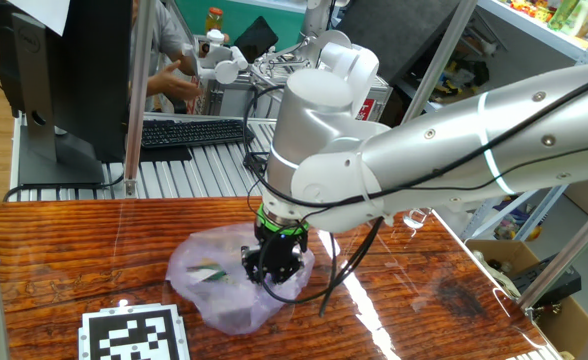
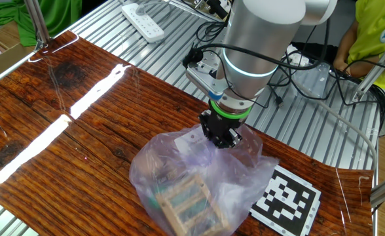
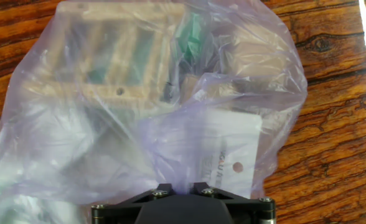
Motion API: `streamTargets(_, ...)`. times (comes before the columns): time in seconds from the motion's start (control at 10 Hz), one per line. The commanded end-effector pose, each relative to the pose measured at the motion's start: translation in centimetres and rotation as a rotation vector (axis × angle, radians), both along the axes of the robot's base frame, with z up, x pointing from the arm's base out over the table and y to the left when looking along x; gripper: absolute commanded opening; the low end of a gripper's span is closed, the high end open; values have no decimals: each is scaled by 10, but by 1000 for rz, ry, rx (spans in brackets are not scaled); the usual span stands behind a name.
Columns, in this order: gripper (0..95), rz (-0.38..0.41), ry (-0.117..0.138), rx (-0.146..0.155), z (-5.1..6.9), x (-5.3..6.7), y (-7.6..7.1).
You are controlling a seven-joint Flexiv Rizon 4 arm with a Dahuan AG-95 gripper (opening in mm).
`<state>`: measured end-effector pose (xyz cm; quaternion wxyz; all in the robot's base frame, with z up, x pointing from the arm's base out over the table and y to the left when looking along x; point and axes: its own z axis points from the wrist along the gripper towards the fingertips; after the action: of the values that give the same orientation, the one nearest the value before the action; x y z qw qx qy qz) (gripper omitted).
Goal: Pick up a bag of things
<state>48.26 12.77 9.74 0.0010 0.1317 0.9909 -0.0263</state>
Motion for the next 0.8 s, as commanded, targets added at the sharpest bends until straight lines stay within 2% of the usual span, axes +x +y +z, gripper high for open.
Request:
streamTargets(0.1,0,-2,0,2,0,0,0)
streamTargets(0.3,0,-3,14,19,0,1,0)
streamTargets(0.4,0,3,34,21,1,2,1)
streamTargets(0.6,0,3,61,13,8,5,4)
streamTargets(0.8,0,9,64,1,16,12,4)
